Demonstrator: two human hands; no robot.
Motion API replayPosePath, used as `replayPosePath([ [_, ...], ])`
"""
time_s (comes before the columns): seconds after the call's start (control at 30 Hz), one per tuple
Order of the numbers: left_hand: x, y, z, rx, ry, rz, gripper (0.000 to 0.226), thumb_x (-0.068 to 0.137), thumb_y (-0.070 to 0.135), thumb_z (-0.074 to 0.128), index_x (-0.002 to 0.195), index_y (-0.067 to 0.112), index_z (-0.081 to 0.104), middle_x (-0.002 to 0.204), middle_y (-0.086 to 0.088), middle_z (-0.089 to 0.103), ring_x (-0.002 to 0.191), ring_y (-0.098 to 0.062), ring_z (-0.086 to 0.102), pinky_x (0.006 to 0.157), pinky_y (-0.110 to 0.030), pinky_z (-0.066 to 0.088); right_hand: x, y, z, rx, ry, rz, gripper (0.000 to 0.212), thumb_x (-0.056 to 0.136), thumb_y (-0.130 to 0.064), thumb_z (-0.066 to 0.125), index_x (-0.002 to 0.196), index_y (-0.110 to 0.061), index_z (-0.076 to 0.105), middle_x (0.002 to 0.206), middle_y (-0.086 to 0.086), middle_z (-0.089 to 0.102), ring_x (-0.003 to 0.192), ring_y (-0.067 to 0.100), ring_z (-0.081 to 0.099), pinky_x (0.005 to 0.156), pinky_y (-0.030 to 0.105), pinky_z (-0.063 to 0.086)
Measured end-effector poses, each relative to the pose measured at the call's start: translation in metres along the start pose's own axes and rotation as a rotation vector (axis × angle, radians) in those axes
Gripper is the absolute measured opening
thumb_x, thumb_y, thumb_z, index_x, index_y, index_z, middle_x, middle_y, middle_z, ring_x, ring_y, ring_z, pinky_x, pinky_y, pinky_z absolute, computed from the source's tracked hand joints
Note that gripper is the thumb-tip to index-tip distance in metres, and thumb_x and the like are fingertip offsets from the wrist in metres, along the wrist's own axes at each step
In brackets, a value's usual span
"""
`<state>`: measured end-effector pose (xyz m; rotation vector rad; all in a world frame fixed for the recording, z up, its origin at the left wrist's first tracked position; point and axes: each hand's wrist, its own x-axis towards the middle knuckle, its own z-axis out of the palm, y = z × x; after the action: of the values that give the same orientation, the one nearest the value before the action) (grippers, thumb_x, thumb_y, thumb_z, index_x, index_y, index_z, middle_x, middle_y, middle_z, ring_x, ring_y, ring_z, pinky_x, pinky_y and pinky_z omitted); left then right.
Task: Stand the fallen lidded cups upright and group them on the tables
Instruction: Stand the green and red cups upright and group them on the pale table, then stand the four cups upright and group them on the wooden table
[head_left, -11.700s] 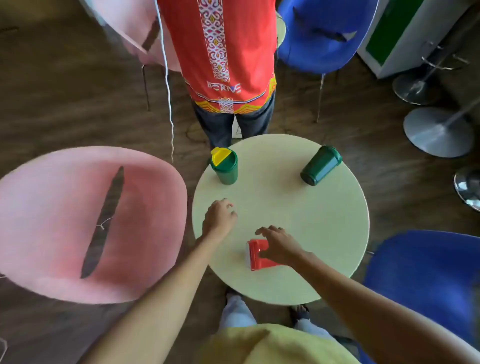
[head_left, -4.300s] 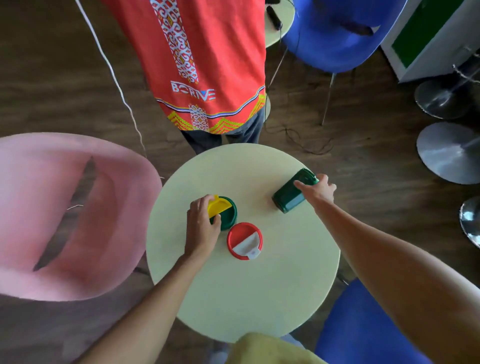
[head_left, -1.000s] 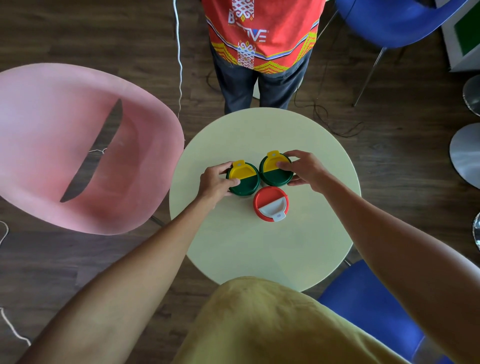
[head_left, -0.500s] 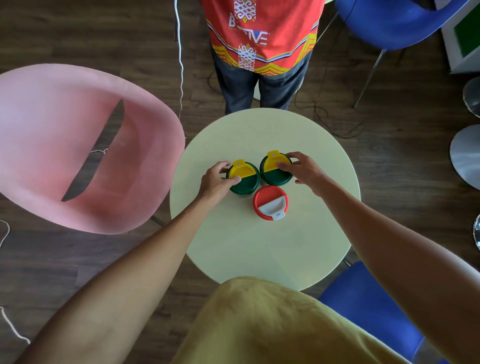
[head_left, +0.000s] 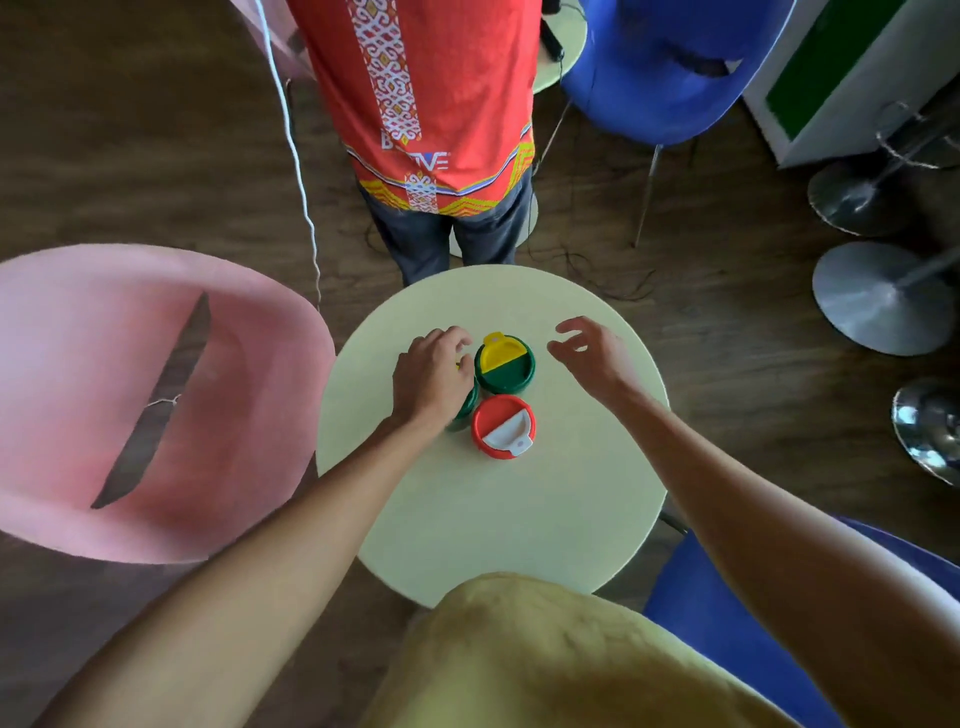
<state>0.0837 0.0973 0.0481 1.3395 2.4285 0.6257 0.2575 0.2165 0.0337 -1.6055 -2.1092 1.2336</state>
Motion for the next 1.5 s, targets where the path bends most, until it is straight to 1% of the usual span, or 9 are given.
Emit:
replayPosePath([
  [0.07,0.002,0.018,0.001,0.021,-0.038,0.109,0.020,0.090,0.019,0.058,0.108,0.019,0.067,0.104,-0.002,0.072,0.098,-0.030,0.062,0.081,-0.041,0.051,-0.022,0.001,-0.013,0.009,0.058,0.045,0.029,0.089,-0.031,0.064,0.115,-0.018,0.064,0.093,0.001,0.069,0.080,0.019,0.060,0.064,0.025,0.043],
  [0.27,-0.017,0.068,0.003,0.051,-0.240,0.379,0.026,0.088,0.017,0.052,0.108,0.018,0.068,0.109,-0.007,0.072,0.106,-0.033,0.062,0.085,-0.037,0.048,-0.106,0.020,-0.036,0.112,0.293,0.246,0.026,0.083,-0.034,0.066,0.108,-0.025,0.068,0.083,-0.006,0.069,0.086,0.020,0.069,0.080,0.032,0.055],
  [0.47,-0.085,0.122,0.013,0.144,-0.453,0.680,0.031,0.089,0.022,0.051,0.115,0.025,0.067,0.114,-0.007,0.072,0.110,-0.032,0.063,0.090,-0.036,0.048,-0.216,0.050,-0.040,0.187,0.560,0.421,0.031,0.080,-0.043,0.064,0.107,-0.030,0.069,0.101,-0.003,0.074,0.095,0.017,0.068,0.087,0.036,0.055],
  [0.73,-0.216,0.222,0.029,0.124,-0.617,1.080,0.023,0.088,0.027,0.055,0.108,0.026,0.067,0.106,-0.002,0.074,0.104,-0.028,0.066,0.085,-0.033,0.049,-0.385,0.089,-0.076,0.314,0.920,0.604,0.022,0.085,-0.038,0.062,0.106,-0.031,0.066,0.094,-0.005,0.072,0.082,0.015,0.068,0.056,0.024,0.048],
  [0.83,-0.280,0.257,0.041,0.116,-0.683,1.196,0.024,0.089,0.026,0.054,0.110,0.025,0.066,0.106,0.002,0.073,0.104,-0.025,0.065,0.089,-0.034,0.047,-0.452,0.114,-0.087,0.356,1.049,0.669,0.025,0.082,-0.043,0.061,0.104,-0.034,0.065,0.092,-0.008,0.072,0.084,0.015,0.068,0.072,0.033,0.056],
  [0.93,-0.351,0.287,0.057,0.115,-0.721,1.315,0.022,0.090,0.026,0.053,0.109,0.024,0.066,0.106,0.003,0.072,0.102,-0.024,0.065,0.086,-0.034,0.047,-0.519,0.142,-0.095,0.375,1.152,0.735,0.026,0.081,-0.046,0.061,0.105,-0.035,0.065,0.084,-0.012,0.070,0.082,0.016,0.068,0.077,0.037,0.056],
  [1.13,-0.513,0.347,0.100,0.135,-0.800,1.471,0.019,0.089,0.027,0.054,0.103,0.025,0.067,0.104,0.001,0.072,0.101,-0.027,0.065,0.082,-0.034,0.048,-0.666,0.223,-0.116,0.401,1.280,0.867,0.022,0.082,-0.038,0.067,0.102,-0.029,0.069,0.088,-0.005,0.069,0.085,0.020,0.068,0.081,0.035,0.055],
  [1.27,-0.613,0.394,0.128,0.107,-0.818,1.501,0.019,0.088,0.028,0.053,0.101,0.025,0.067,0.104,-0.001,0.073,0.101,-0.030,0.066,0.080,-0.034,0.048,-0.758,0.276,-0.149,0.380,1.297,0.934,0.022,0.081,-0.040,0.068,0.101,-0.030,0.070,0.089,-0.005,0.069,0.091,0.018,0.067,0.085,0.032,0.052],
  [1.5,-0.706,0.515,0.163,0.054,-0.741,1.521,0.021,0.087,0.033,0.054,0.102,0.026,0.067,0.102,-0.003,0.074,0.100,-0.028,0.068,0.084,-0.036,0.053,-0.839,0.343,-0.276,0.300,1.283,0.861,0.025,0.081,-0.039,0.068,0.104,-0.027,0.070,0.096,-0.003,0.073,0.094,0.016,0.067,0.088,0.032,0.052],
])
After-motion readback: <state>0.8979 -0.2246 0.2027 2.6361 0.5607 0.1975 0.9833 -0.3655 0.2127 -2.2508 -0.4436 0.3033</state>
